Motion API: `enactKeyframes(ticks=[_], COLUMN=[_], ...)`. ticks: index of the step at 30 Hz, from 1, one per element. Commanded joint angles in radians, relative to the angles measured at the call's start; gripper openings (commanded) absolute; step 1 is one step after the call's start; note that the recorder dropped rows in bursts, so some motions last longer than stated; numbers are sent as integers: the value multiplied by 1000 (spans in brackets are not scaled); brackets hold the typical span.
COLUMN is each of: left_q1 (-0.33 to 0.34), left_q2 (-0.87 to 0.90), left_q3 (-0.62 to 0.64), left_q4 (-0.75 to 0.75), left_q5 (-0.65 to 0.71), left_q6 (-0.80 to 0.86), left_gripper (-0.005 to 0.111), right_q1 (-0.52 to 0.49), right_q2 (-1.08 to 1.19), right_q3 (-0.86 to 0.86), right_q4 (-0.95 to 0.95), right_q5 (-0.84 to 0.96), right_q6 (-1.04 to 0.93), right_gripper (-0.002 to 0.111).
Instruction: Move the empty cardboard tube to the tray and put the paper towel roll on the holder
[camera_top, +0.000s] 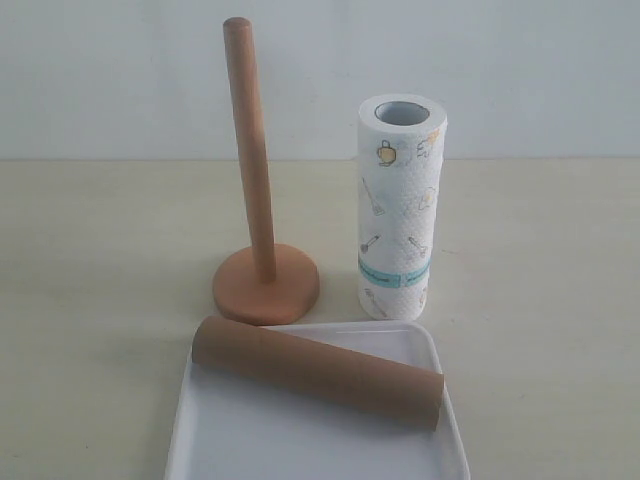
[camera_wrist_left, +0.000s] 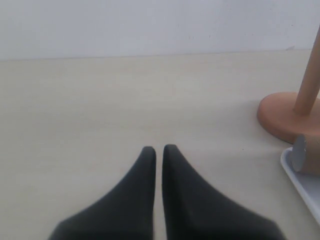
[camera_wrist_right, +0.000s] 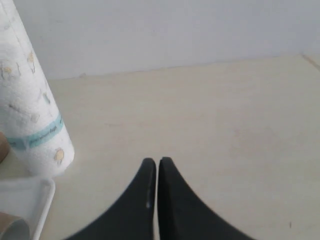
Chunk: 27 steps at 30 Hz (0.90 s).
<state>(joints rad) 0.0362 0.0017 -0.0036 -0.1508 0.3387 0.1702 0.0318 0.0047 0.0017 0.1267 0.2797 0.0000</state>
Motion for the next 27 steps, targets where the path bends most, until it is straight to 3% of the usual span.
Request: enactKeyframes(ticks=[1,6,9,14,20,27], left_q1=[3,3,3,3,3,3], left_q2=[-2,-2,-2,-2,-2,-2], left_q3=[4,4,4,4,4,4], left_q4=[1,1,1,1,1,1], left_q5=[0,0,0,0,0,0], left_q6=[6,6,6,6,6,6], left_gripper=[4,4,4,4,4,4], right_q1=[-2,-2,-2,-2,-2,0], right_q2=[-5,-5,-5,10,246,631], right_q3=[-2,-2,-5,-121,-266,-325], right_q4=[-6,-3,-3,-27,-132,-500], right_q5=[-387,-786,-895,-859,-794,-806], right_q6=[-8,126,182,173,236,434], right_gripper=[1,1,1,1,1,1])
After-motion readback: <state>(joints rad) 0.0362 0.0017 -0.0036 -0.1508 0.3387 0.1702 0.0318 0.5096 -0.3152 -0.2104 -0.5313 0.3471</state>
